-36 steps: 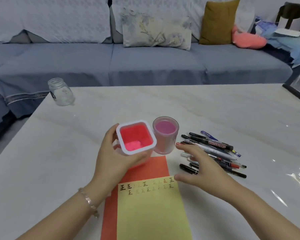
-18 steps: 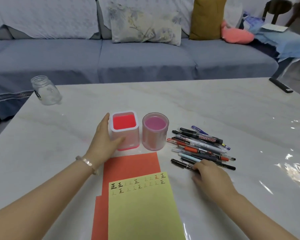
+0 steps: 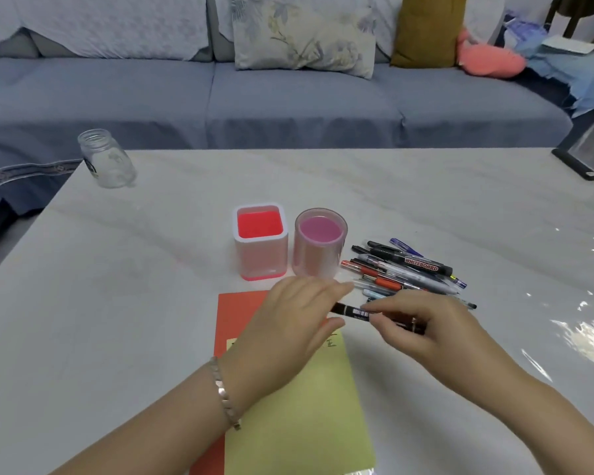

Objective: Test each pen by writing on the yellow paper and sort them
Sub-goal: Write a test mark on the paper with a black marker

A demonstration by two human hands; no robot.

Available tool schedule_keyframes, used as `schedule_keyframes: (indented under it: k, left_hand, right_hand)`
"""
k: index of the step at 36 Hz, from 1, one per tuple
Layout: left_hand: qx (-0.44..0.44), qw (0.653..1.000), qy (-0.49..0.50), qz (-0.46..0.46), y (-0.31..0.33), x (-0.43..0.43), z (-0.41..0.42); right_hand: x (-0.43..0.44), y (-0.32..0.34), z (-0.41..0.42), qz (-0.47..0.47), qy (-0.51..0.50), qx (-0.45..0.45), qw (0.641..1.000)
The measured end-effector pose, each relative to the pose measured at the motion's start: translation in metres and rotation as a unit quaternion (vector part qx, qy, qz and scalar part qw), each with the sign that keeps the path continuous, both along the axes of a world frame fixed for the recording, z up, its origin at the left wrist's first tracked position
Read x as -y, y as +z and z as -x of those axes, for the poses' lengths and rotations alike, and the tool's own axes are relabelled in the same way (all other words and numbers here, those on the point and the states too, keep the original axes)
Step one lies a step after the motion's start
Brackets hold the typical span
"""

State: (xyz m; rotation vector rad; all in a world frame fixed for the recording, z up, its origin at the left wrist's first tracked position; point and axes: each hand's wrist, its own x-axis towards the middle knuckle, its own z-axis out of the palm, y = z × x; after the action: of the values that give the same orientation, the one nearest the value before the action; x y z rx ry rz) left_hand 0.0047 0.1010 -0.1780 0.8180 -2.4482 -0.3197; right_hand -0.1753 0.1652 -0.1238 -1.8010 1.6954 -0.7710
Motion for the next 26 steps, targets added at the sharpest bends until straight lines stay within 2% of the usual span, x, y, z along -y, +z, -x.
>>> schedule_keyframes:
  k: [3,5,7,9,11,15,22,26]
  left_hand:
    - [-0.054,0.997,0.006,-0.063,0.0,-0.007,0.002]
    - [-0.08,0.991,0.026,-0.103,0.003,-0.013,-0.001]
    - [-0.094,0.984,0.039,-0.144,0.007,-0.019,-0.004]
    - [-0.101,0.98,0.028,-0.169,0.009,-0.025,-0.004]
    - [-0.102,0.977,0.001,-0.186,0.011,-0.032,-0.002]
    - [-0.097,0.969,0.007,-0.228,0.012,-0.038,-0.002]
    - [-0.181,0.936,0.003,-0.301,0.02,-0.042,-0.015]
    - [-0.181,0.915,-0.016,-0.359,0.023,-0.041,-0.023]
  right_hand:
    - [-0.002,0.014,-0.01,-0.035,-0.041,0.162,0.985]
    - [-0.001,0.015,-0.012,-0.064,-0.071,0.303,0.948]
    - [-0.001,0.012,-0.018,-0.084,-0.08,0.408,0.906]
    - [0.002,0.006,-0.03,-0.094,-0.078,0.412,0.903]
    - [0.006,-0.006,-0.044,-0.092,-0.09,0.374,0.919]
    - [0.018,-0.025,-0.064,-0.033,-0.141,0.31,0.94]
    - [0.018,-0.021,-0.073,-0.04,-0.087,0.352,0.931]
    - [0.014,-0.017,-0.073,-0.058,-0.055,0.395,0.915]
